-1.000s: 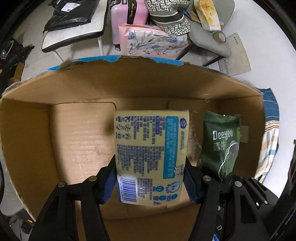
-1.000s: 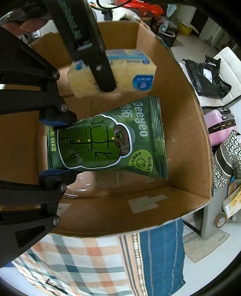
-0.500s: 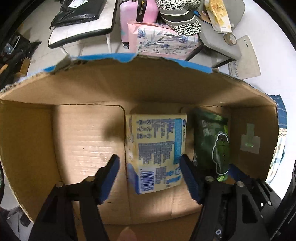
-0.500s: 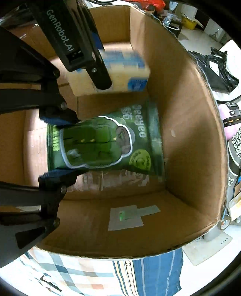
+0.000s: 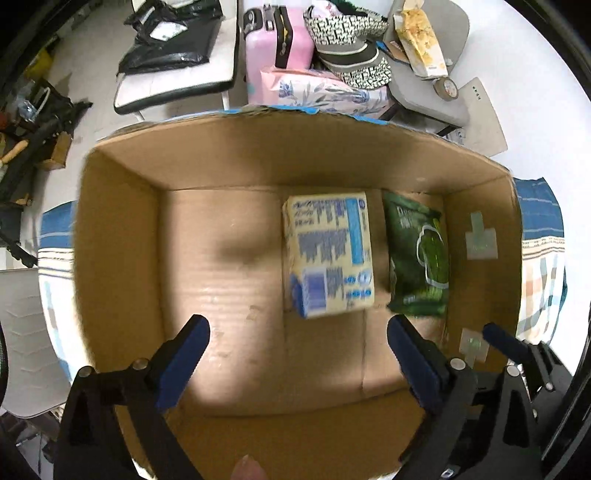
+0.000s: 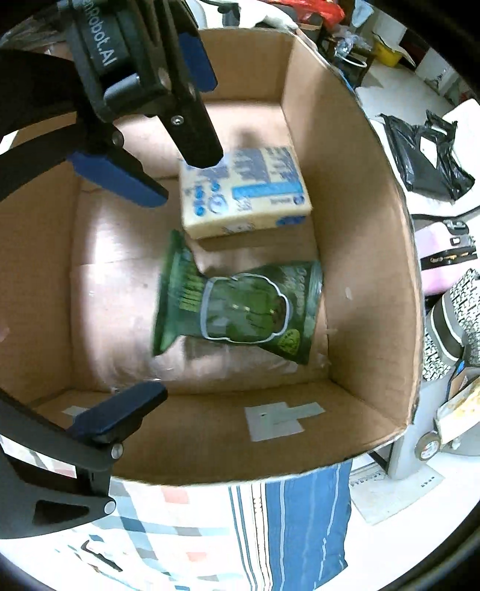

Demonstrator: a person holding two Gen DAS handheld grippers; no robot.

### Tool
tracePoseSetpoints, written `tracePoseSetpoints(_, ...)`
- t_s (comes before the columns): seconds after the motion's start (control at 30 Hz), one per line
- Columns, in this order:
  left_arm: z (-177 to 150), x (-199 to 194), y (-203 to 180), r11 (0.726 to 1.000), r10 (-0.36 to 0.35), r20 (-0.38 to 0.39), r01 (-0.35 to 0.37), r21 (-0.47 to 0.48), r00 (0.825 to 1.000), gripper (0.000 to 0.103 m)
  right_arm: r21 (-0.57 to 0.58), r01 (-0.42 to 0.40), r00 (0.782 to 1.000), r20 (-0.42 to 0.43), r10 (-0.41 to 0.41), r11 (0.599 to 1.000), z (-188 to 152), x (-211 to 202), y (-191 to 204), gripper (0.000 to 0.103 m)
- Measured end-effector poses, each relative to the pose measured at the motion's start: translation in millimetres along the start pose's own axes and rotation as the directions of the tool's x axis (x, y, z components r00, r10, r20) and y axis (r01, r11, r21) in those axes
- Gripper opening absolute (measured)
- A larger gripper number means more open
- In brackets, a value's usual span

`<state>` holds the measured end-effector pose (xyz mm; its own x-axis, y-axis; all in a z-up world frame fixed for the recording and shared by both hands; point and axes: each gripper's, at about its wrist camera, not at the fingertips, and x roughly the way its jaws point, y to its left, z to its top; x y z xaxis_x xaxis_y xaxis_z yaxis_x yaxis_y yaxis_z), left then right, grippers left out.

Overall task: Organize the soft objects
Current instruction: 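Carry both items into the box and open both tools to release them, then grasp the orange bag with the left tool while the right tool grasps the red bag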

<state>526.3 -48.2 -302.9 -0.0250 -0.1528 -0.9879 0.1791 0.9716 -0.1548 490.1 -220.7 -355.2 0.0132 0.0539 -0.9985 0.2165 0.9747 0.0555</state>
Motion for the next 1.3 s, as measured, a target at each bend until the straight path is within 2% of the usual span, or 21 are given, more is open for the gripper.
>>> tracePoseSetpoints(0.17,-33,-31,3,0.998,0.056,0.095,-0.055,-0.012,0.994,0.098,-0.023,0.024,0.999,0.031,-0.024,0.999,-33,-23,14,0.102)
tracePoseSetpoints(0.37,-84,-75,-4,0.994,0.108,0.208,-0.112,0.01,0.972,0.098,-0.041,0.064,0.995,0.083,-0.061,0.997,-73,-56,27,0.102)
tracePoseSetpoints(0.63,-144,-133,-13,0.994,0.105,0.315,-0.112,0.006,0.943,0.098,-0.069,0.053,0.983,0.178,-0.04,0.996,-128,-118,23,0.102)
tracePoseSetpoints(0.8,-185,-148,-8,0.991,0.128,0.349,-0.129,-0.023,0.928,0.099,-0.077,0.028,0.974,0.228,-0.01,0.997,-155,-151,19,0.102)
tracePoseSetpoints(0.9,-219,-133,-6,0.986,0.164,0.328,-0.157,-0.046,0.93,0.099,-0.068,0.018,0.977,0.214,-0.003,0.998,-176,-154,4,0.102)
tracePoseSetpoints(1.03,-255,-83,1,0.986,0.164,0.209,-0.153,-0.071,0.964,0.099,-0.042,0.064,0.988,0.145,-0.057,0.997,-208,-124,-28,0.102)
tracePoseSetpoints(1.13,-272,-40,12,0.982,0.164,0.111,-0.152,-0.109,0.98,0.099,0.009,0.073,0.997,0.039,-0.074,0.997,-230,-80,-62,0.103)
tracePoseSetpoints(1.3,-285,16,32,0.964,0.235,-0.016,-0.235,-0.121,0.972,0.099,0.074,0.123,0.99,-0.08,-0.117,0.99,-250,-9,-109,0.102)
